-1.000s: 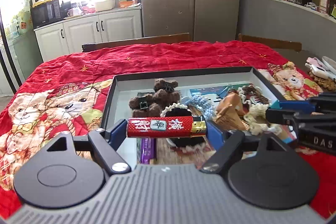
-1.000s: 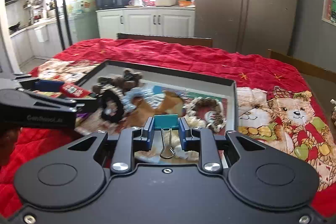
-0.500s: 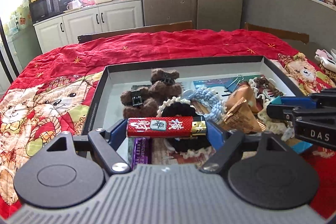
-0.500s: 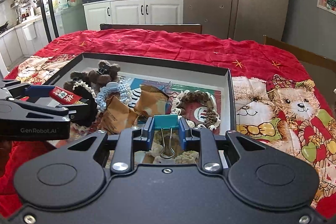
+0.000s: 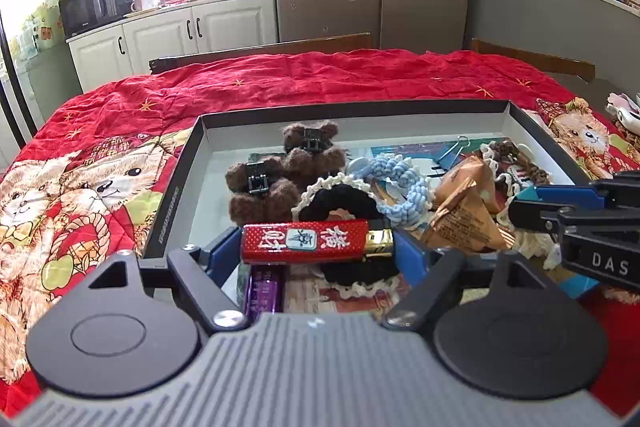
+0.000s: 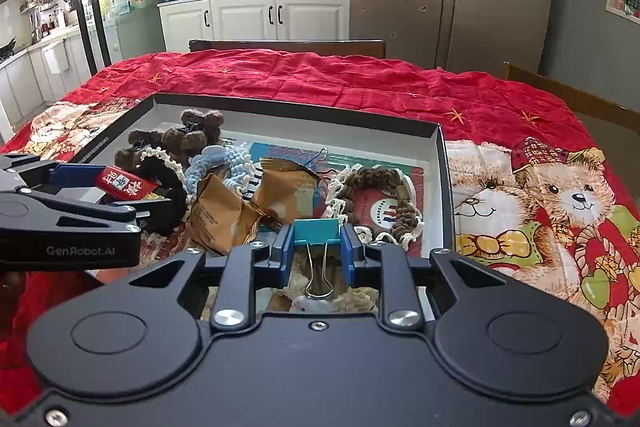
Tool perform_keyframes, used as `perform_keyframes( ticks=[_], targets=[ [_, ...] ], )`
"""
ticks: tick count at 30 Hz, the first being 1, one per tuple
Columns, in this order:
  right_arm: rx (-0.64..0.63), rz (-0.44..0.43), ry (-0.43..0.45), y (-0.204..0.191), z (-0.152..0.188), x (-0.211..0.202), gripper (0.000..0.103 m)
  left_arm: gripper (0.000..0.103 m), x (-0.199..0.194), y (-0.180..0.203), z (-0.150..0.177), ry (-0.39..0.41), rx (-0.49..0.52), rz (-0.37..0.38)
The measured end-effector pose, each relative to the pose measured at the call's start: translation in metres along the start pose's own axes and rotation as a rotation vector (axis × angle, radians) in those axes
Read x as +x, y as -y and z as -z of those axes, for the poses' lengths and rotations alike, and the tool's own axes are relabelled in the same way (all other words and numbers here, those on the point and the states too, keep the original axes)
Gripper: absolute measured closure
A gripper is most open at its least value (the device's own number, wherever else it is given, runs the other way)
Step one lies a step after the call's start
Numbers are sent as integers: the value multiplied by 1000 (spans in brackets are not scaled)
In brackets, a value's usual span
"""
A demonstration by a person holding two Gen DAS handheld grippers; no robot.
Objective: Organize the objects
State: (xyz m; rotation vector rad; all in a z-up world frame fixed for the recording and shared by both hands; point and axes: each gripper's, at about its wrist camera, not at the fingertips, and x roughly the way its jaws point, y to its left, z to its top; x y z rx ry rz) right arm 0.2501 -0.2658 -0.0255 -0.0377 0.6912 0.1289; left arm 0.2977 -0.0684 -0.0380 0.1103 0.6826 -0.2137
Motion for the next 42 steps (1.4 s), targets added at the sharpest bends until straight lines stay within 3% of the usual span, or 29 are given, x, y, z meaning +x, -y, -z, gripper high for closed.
perform_keyframes(
  ticks=[18,26,31,42],
  targets=[
    [11,-3,14,2,-1,-4,79,15,-11,1,-1,28,-19,-11],
    [27,-3,60,1,-5,-30,59,0,-40,0,-3,69,-35,-52],
    [42,-2,75,-4,0,-57,53,0,-65,-2,5,75,-53,-87],
    [60,-51,83,-24,35,-123,44,0,-118,7,38,51,-69,-85]
  ],
)
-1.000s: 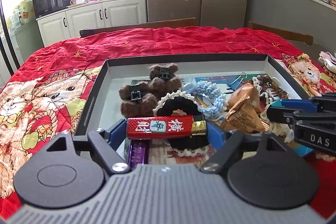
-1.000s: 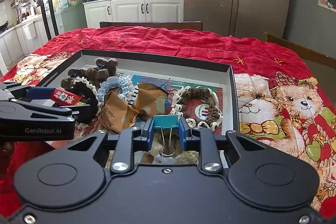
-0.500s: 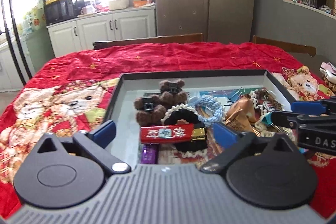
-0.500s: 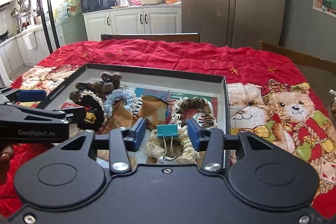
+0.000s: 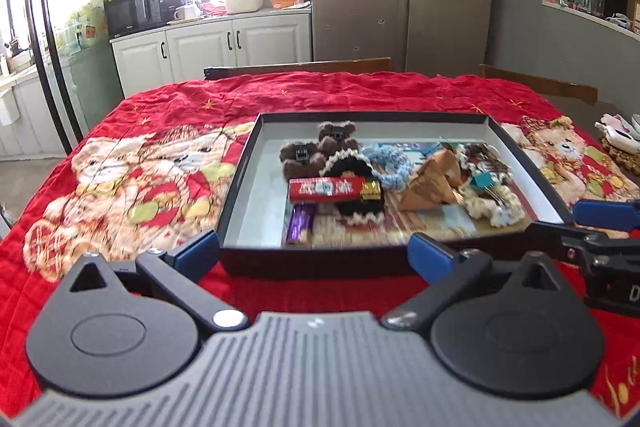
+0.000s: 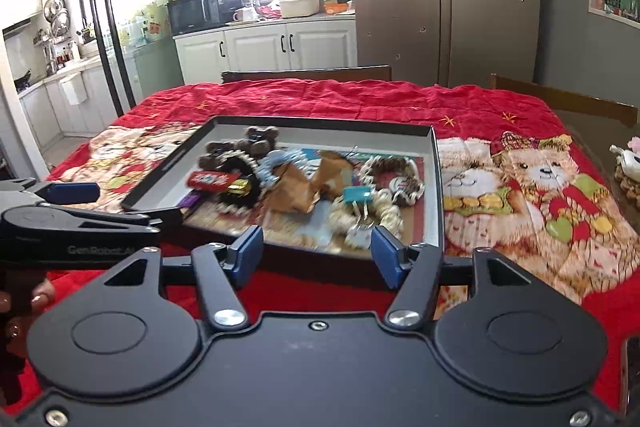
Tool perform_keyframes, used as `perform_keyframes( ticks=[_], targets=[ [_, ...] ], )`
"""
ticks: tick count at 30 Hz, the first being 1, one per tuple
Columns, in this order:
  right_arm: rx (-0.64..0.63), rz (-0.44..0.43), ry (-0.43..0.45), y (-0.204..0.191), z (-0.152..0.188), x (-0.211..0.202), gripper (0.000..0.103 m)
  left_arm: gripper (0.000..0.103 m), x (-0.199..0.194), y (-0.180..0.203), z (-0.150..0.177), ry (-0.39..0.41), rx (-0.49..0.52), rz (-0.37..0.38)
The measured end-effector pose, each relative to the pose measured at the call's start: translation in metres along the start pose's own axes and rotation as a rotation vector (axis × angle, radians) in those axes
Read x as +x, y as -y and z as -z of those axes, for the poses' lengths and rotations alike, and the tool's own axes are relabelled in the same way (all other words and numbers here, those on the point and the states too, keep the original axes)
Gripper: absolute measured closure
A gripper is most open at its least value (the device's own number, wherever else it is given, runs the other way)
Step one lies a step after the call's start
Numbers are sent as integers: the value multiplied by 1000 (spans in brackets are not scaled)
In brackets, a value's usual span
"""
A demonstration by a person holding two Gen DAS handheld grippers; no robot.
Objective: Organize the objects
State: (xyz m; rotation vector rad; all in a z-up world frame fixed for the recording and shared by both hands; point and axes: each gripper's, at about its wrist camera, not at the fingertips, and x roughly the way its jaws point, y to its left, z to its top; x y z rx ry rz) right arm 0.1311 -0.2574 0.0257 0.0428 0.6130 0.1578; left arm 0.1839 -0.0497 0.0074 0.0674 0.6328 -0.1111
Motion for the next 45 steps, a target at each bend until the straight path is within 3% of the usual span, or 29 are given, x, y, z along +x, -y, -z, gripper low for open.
perform_keyframes(
  ticks=[6,9,15,19,27,38,45],
  targets=[
    [12,-5,6,-11,15,-32,41,0,-28,3,16,-7,-1,19],
    [18,-2,10,-13,22,-47,33,0,-40,3,25,-10,-12,24],
    [33,12,27,-19,38,-69,30,0,-57,5,38,-17,-37,19],
    [26,18,24,-24,50,-75,22,0,-63,4,46,-21,-53,8],
    [18,20,7,-34,69,-78,22,0,-64,7,61,-55,-52,-7],
    [40,19,-10,-32,81,-80,21,0,-70,14,70,-26,-28,-10],
    [35,18,-4,-33,83,-82,21,0,-70,13,71,-48,-43,-13]
  ],
)
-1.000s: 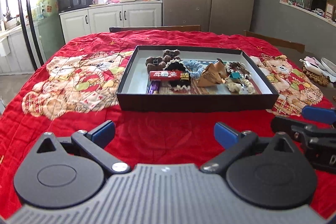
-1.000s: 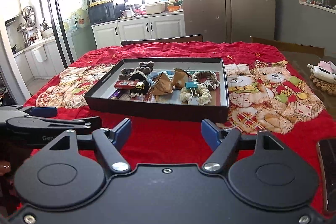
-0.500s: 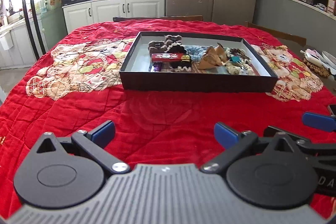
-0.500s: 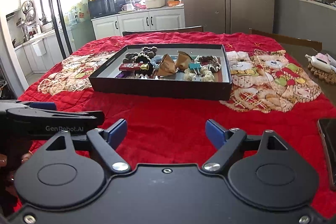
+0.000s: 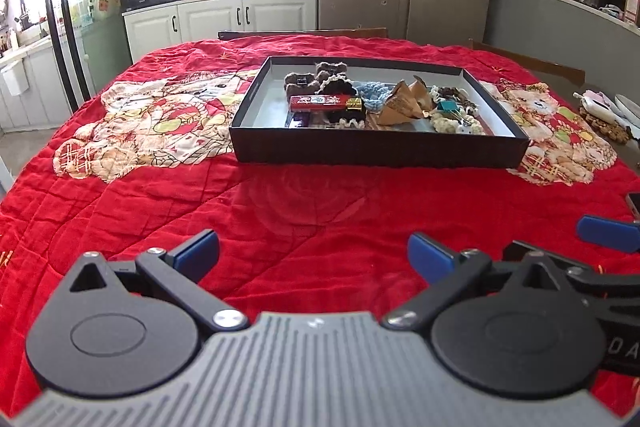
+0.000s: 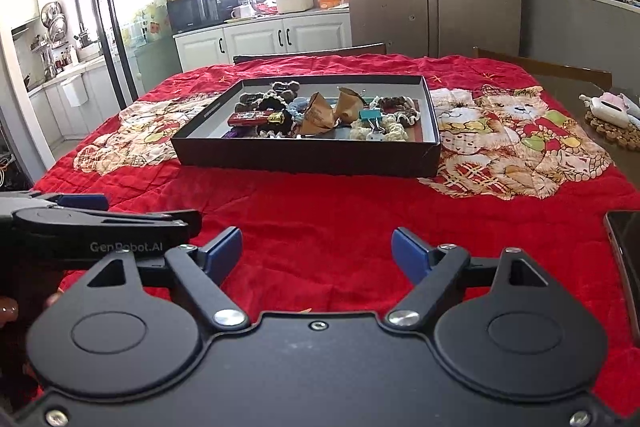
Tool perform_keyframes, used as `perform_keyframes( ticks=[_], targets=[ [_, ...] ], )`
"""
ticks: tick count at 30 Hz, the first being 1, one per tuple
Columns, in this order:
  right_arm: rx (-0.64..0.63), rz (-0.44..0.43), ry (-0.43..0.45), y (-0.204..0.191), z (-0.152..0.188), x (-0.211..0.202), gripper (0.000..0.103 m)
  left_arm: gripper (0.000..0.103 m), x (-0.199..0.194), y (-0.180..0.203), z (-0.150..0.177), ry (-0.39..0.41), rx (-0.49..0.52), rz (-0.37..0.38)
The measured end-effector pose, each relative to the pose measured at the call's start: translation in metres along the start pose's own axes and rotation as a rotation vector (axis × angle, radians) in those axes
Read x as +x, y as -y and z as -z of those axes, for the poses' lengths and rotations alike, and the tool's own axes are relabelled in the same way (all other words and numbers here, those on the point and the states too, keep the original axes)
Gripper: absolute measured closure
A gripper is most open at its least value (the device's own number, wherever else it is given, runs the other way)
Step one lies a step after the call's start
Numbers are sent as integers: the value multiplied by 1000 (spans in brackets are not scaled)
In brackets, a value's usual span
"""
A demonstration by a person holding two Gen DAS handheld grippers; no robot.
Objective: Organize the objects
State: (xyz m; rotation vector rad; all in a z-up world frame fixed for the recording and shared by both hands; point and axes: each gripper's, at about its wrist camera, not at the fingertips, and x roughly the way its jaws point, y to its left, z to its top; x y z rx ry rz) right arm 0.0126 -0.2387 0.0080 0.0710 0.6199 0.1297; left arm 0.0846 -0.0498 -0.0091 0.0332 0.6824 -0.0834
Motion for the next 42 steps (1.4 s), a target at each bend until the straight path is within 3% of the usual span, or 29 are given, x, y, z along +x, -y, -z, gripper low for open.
perform_keyframes(
  ticks=[33,42],
  targets=[
    [10,19,-1,3,2,-1,21,0,-1,3,1,-10,-5,-8],
    [15,18,-4,6,4,0,21,0,1,3,3,-3,-3,19]
  ],
)
